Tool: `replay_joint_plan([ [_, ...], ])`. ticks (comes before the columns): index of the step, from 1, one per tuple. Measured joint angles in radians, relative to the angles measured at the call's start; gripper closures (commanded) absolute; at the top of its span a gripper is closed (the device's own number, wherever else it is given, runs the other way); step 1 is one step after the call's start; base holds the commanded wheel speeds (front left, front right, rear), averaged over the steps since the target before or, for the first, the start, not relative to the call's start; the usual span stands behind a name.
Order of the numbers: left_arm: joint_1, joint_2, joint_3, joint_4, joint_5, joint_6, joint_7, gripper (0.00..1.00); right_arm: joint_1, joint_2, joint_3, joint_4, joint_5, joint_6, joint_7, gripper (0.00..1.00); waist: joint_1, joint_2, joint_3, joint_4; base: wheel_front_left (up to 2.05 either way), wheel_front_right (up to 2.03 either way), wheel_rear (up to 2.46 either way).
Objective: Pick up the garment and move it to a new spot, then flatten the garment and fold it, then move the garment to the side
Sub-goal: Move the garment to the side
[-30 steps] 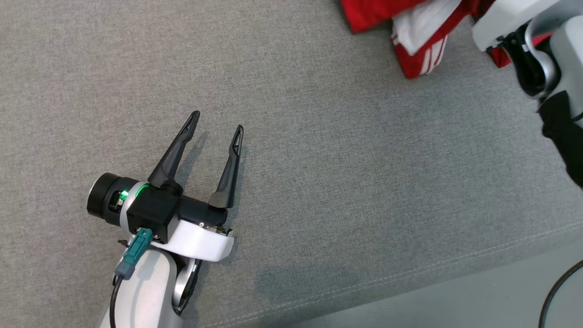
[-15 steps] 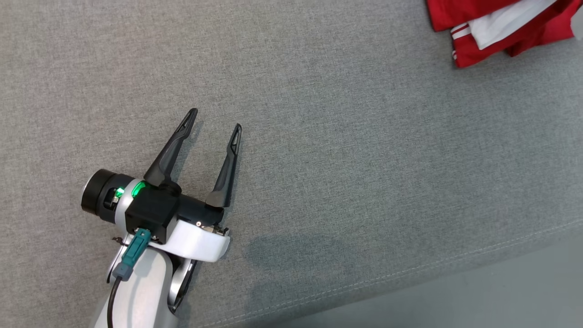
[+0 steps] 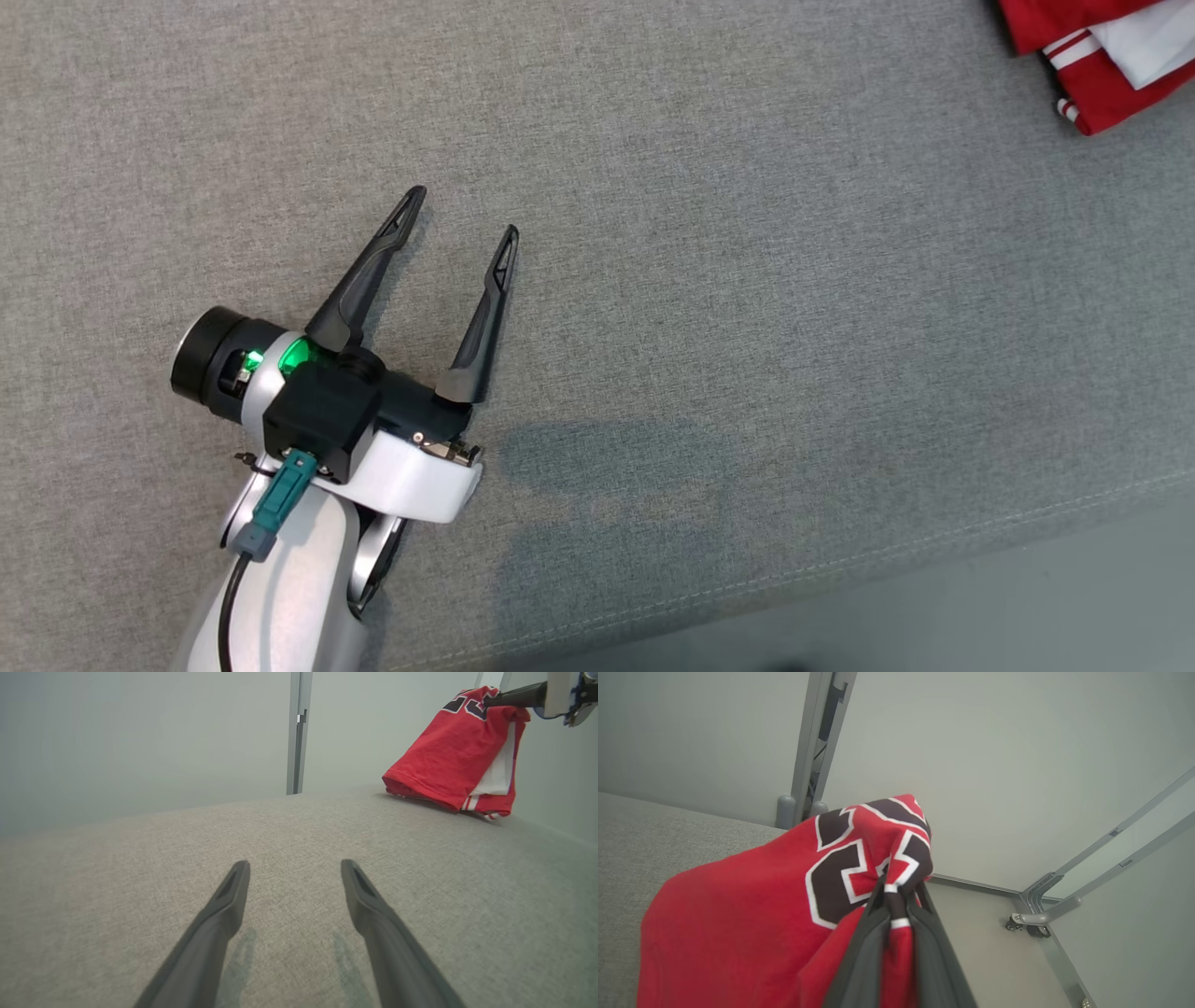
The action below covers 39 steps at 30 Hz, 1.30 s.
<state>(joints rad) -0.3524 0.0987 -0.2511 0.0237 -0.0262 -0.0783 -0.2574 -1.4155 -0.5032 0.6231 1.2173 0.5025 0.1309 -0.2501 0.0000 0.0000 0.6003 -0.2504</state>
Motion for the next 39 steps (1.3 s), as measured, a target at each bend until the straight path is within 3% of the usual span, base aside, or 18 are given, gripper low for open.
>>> replay_joint_plan([
  [2,-0.007,0.002,-0.003,-0.001,0.0,0.0,0.0,0.0,-0.001,-0.003,-0.041,0.013,-0.046,0.0,0.0,0.23,0.0,0.0,0.004,0.003,0.0,0.0,0.0],
  [3,-0.008,0.003,-0.004,-0.001,0.0,0.0,0.0,0.0,-0.002,-0.004,-0.065,0.02,-0.066,0.0,0.0,0.04,0.0,0.0,0.006,0.004,0.0,0.0,0.0],
  [4,-0.008,0.004,-0.005,-0.001,0.0,0.0,0.0,0.0,-0.002,-0.004,-0.092,0.025,-0.086,0.0,0.0,0.0,0.0,0.0,0.007,0.004,0.0,0.0,0.0],
  [12,-0.009,0.008,-0.009,0.002,0.0,0.0,0.0,0.0,0.023,0.032,-0.3,-0.015,-0.263,0.0,-0.001,0.0,0.0,0.0,-0.004,-0.005,0.0,0.0,0.0],
  [18,-0.009,0.005,-0.007,0.009,-0.005,0.013,0.0,0.0,0.134,0.157,-0.433,-0.145,-0.338,0.0,-0.002,0.0,0.0,0.0,-0.036,-0.009,0.0,0.0,0.0],
  [20,-0.007,-0.018,0.022,0.046,-0.028,0.064,0.0,0.0,0.217,0.241,-0.468,-0.208,-0.346,0.0,-0.002,0.0,0.0,0.0,-0.069,-0.005,0.0,0.0,0.0],
  [26,-0.004,-0.034,0.06,0.082,-0.063,0.131,0.0,0.0,0.339,0.341,-0.455,-0.31,-0.288,0.0,-0.002,0.0,0.0,0.0,-0.148,0.022,0.0,0.0,0.0],
  [34,0.052,-0.048,0.101,0.083,-0.104,0.169,0.0,0.0,0.522,0.37,-0.422,-0.44,-0.246,0.0,-0.002,0.0,0.0,0.0,-0.262,0.069,0.0,0.0,0.0],
  [39,0.103,-0.05,0.119,0.083,-0.131,0.169,0.0,0.0,0.648,0.383,-0.42,-0.516,-0.233,0.0,-0.002,0.0,0.0001,0.0,-0.338,0.104,0.0,0.0,0.0],
])
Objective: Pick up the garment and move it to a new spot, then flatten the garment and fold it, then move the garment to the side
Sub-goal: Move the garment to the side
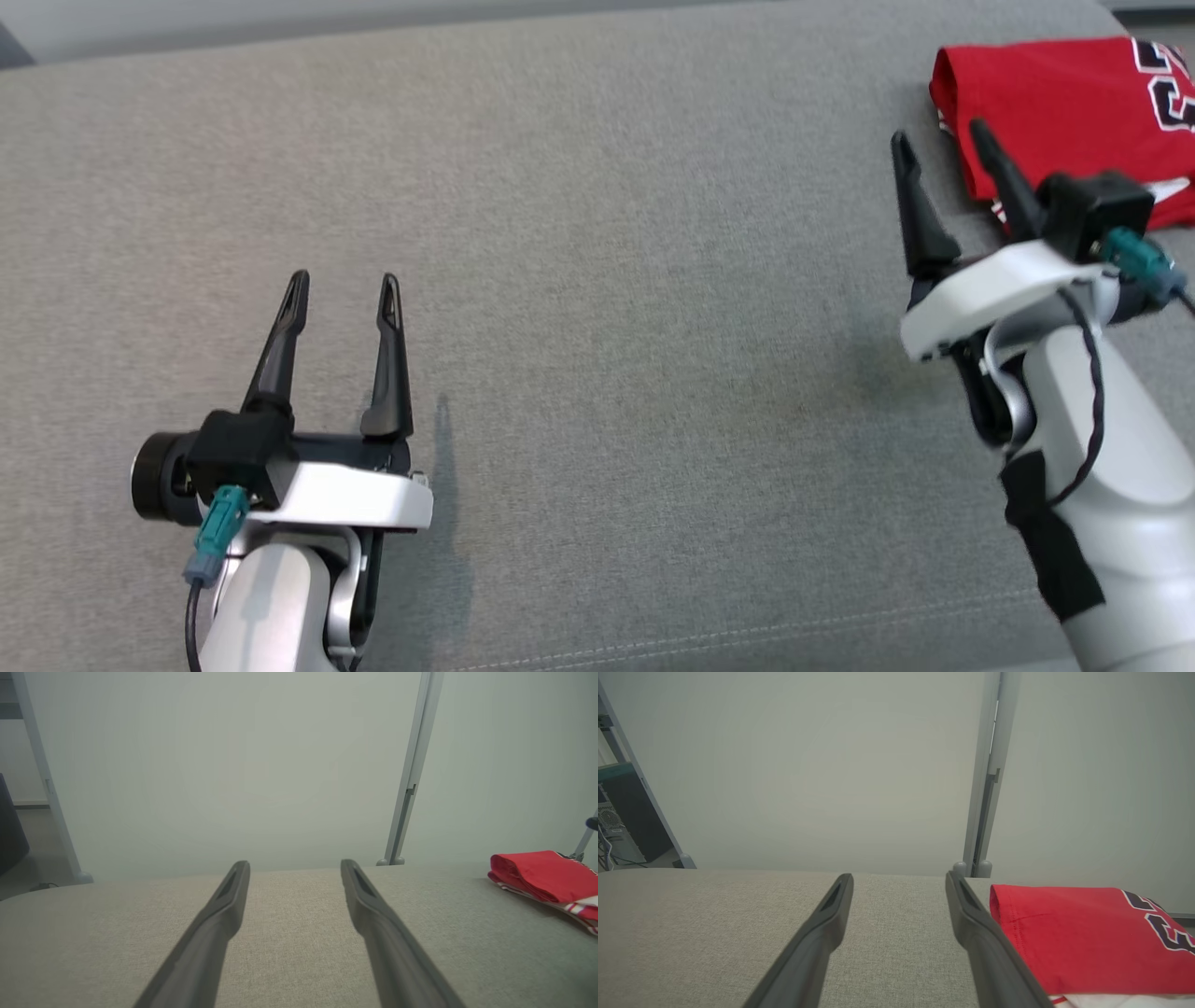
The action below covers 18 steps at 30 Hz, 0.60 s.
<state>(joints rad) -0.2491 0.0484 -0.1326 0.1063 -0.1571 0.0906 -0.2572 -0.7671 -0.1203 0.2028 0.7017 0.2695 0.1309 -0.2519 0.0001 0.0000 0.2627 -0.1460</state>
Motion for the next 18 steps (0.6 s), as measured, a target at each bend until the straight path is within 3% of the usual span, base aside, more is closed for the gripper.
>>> replay_joint_plan([
  [10,0.124,-0.003,0.023,0.024,-0.021,0.016,0.0,0.0,0.269,0.015,-0.028,-0.171,-0.019,0.0,0.0,0.0,-0.0001,0.0,-0.143,0.059,0.0,0.0,0.0],
  [18,0.212,-0.003,0.027,0.025,-0.022,0.005,0.0,0.0,0.485,0.015,-0.062,-0.357,-0.031,0.0,0.0,0.0,0.0,0.0,-0.235,0.102,0.0,0.0,0.0],
])
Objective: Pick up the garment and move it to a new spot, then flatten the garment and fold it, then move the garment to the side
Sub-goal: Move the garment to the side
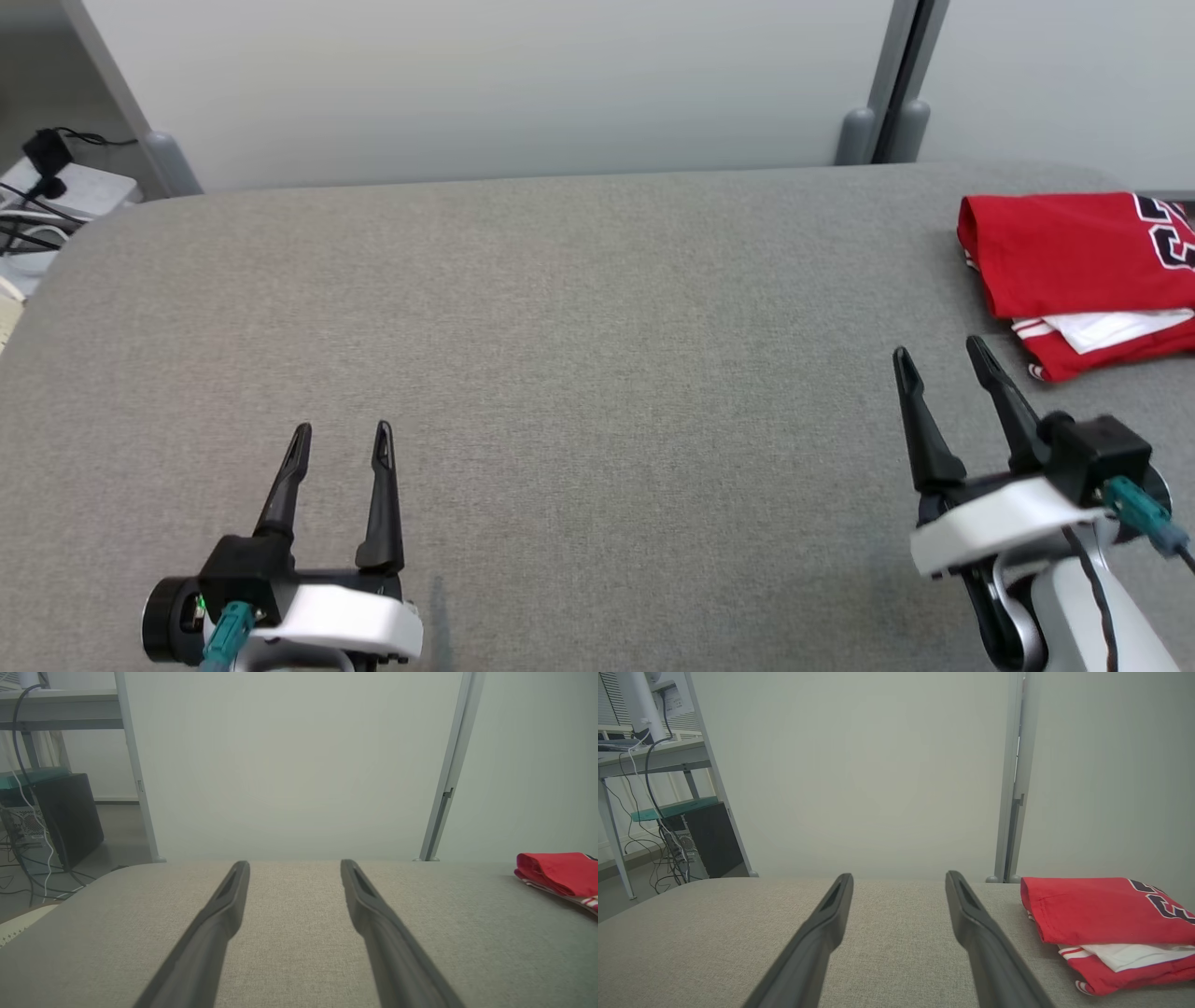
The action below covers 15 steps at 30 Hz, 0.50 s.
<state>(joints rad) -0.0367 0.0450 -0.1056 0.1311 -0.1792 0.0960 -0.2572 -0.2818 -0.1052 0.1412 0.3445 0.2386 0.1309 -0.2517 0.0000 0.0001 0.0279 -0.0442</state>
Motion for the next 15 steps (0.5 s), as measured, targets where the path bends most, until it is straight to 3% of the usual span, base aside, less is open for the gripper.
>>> replay_joint_plan([
  [6,0.052,0.001,0.009,-0.032,0.003,-0.025,0.0,0.0,0.143,0.002,-0.03,-0.132,0.001,0.0,0.0,0.0,0.0,0.0,-0.043,0.033,0.0,0.0,0.0],
  [15,0.114,0.001,0.012,-0.11,0.014,-0.042,0.0,0.0,0.275,0.014,-0.061,-0.236,0.0,0.0,0.0,0.0,-0.0001,0.0,-0.078,0.049,0.0,0.0,0.0],
])
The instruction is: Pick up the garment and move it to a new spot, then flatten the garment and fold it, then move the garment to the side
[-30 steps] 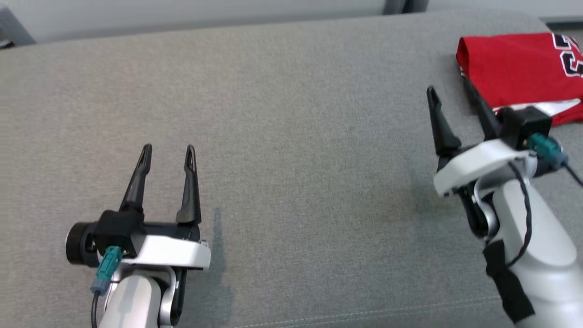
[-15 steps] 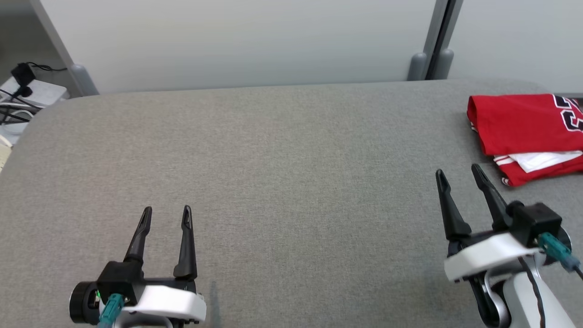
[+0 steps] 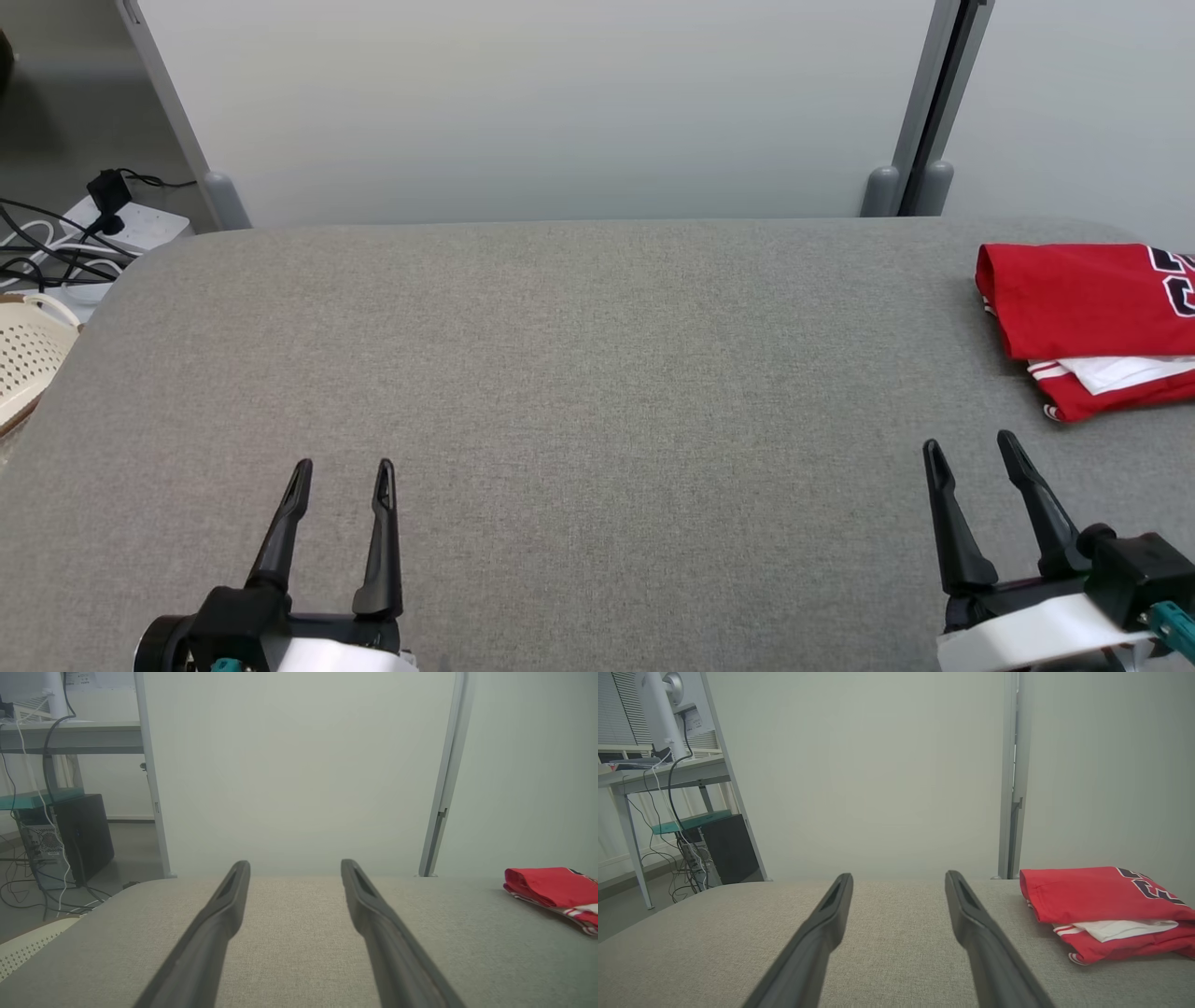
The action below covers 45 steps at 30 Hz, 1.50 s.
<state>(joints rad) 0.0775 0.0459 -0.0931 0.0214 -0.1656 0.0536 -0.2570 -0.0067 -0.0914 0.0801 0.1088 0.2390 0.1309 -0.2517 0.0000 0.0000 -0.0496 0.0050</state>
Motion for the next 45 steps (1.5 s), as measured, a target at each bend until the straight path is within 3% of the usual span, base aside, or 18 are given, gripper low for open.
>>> replay_joint_plan([
  [16,0.048,0.001,0.001,-0.012,0.006,-0.002,0.0,0.0,0.059,0.001,-0.006,-0.035,0.004,0.0,0.0,0.0,0.0001,0.0,-0.016,0.001,0.0,0.0,0.0],
  [17,0.048,0.001,0.001,-0.012,0.005,-0.002,0.0,1.0,0.059,0.001,-0.006,-0.035,0.007,0.0,0.0,1.0,0.0,0.0,-0.015,0.002,0.0,0.0,0.0],
  [25,0.102,-0.007,-0.007,0.076,-0.009,-0.002,0.007,1.0,0.113,0.02,0.0,0.048,0.017,0.0,0.006,1.0,0.0001,0.0,-0.013,0.002,0.0,0.0,0.0],
  [45,0.08,-0.001,0.001,0.105,-0.262,-0.027,0.055,1.0,0.097,0.02,-0.02,0.066,0.253,0.0,0.058,1.0,0.0003,0.0,-0.002,0.001,0.0,0.0,0.0],
])
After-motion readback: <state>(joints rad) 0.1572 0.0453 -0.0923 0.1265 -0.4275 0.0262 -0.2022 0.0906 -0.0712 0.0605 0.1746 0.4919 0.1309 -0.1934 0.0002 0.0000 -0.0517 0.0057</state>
